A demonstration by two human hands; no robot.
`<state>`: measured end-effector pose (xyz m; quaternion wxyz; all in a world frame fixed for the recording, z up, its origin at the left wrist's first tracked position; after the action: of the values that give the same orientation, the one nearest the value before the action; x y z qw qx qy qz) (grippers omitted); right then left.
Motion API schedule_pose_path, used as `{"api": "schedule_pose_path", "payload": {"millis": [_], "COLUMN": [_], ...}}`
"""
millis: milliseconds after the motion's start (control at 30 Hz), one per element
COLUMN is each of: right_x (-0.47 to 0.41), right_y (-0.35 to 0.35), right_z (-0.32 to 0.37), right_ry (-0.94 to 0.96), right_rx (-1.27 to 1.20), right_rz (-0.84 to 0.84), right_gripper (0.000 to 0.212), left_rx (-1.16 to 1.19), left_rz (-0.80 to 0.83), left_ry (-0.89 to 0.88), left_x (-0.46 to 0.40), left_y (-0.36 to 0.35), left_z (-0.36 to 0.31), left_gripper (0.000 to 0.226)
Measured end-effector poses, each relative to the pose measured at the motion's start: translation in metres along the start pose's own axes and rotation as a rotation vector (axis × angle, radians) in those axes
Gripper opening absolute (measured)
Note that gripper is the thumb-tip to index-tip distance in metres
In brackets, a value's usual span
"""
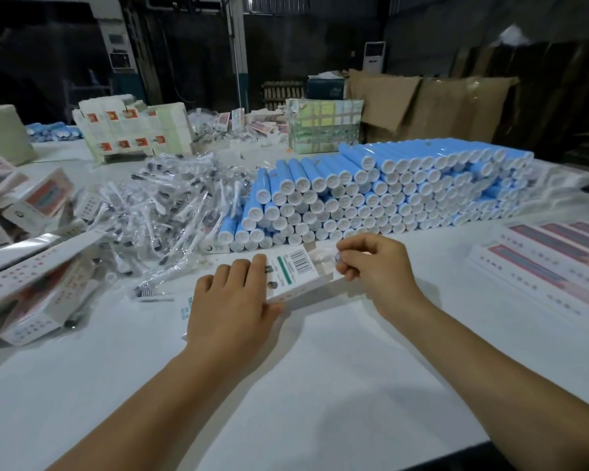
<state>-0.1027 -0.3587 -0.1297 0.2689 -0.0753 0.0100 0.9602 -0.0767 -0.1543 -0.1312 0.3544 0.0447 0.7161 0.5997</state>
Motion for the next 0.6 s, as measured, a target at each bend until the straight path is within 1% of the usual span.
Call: {"api": "schedule_pose_path", "payload": {"millis": [100,200,300,367,400,500,533,600], "right_x": [0.001,0.009,0.022,0.025,0.025,0.028,0.030,0.033], "right_y": [0.005,0.000,-0.019,-0.023,-0.020,0.001,0.005,0.002], "right_z": [0.000,0.003,0.005,0.007,0.010,0.022,0.022,0.017], "right_ry": [-0.019,0.040,0.118,0.142,0.165,0.289,0.306,0.297], "right_rx": [-0.026,0.020,0.152,0.162,0.150,0.144,0.140,0.144], "right_rz": [-0.042,-0.081,-0.030,-0.011,-0.035,-0.182,-0.196,-0.160], "right_gripper": [0.024,0.023,0.021,0.021,0.022,0.029,0.031,0.032], "left_rx": [0.011,0.006,0.008,0.014,0.016,0.036,0.046,0.038], "left_rz": [0.003,0.001,-0.030,-0.008,-0.004,-0.025,-0.034,-0.036], "left_ry": [-0.006,-0.041,-0.069,-0.054,-0.040,0.001,0.018,0.048], "left_x": [0.001,0.002,0.001,0.000,-0.001,-0.003,-0.004,-0.006], "left_y": [0.000,0.001,0.002,0.002,0.001,0.002,0.003,0.004], "left_z": [-0.001,-0.009,-0.015,-0.014,-0.011,0.000,0.002,0.005], "left_gripper": [0.072,0.071,0.070,0.071,0.071,0.073,0.074,0.073]}}
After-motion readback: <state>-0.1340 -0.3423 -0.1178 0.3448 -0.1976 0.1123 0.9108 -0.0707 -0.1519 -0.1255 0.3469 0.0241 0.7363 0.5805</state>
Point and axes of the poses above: each hand's wrist, its own x-axis away from the middle knuckle, its own y-axis out of the back of the hand, z = x × y, the point moved 7 cm from there along -x, towards the middle knuckle, and after that the axes turned 2 degrees about -y, right-handed, at the moved point
